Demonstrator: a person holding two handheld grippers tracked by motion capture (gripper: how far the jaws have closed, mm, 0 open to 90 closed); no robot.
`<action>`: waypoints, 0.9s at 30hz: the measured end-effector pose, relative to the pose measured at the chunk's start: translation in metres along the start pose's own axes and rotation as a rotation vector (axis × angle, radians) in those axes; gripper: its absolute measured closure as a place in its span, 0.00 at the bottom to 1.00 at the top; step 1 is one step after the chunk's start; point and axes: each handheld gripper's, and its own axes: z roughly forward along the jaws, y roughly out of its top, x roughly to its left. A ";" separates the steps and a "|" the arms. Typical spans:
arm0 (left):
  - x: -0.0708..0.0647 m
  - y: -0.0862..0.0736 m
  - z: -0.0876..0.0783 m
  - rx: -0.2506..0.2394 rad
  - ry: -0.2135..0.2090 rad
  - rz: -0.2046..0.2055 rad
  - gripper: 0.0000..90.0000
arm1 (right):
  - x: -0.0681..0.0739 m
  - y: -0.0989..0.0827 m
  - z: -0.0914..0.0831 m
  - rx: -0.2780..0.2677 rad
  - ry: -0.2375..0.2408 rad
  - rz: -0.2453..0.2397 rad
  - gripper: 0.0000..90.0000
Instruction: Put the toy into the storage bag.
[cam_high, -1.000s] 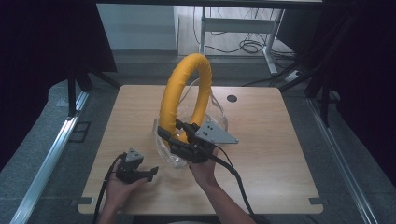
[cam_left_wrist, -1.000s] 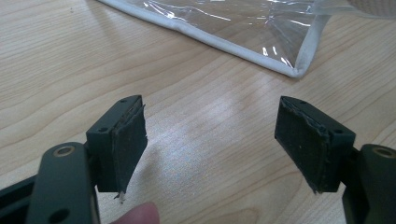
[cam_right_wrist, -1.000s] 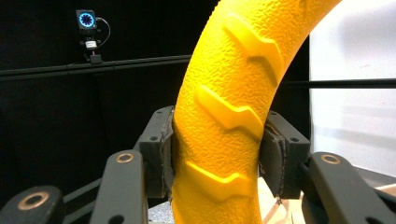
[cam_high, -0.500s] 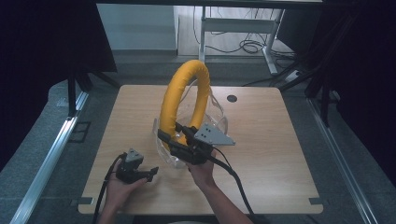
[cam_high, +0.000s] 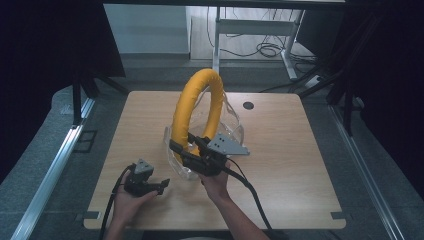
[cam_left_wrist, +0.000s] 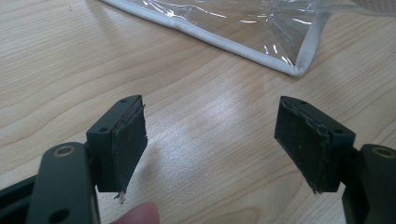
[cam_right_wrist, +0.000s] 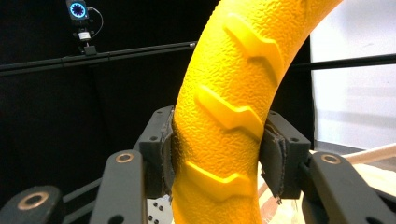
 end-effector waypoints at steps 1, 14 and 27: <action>0.000 0.000 0.000 0.000 0.000 0.000 0.28 | 0.000 0.000 0.000 0.000 0.000 0.000 0.56; 0.000 0.000 0.000 0.000 -0.001 -0.001 0.28 | -0.010 -0.010 0.003 0.023 0.000 0.049 0.55; 0.001 0.000 0.000 0.004 0.001 0.005 0.28 | -0.020 -0.018 0.006 0.041 -0.009 0.087 0.55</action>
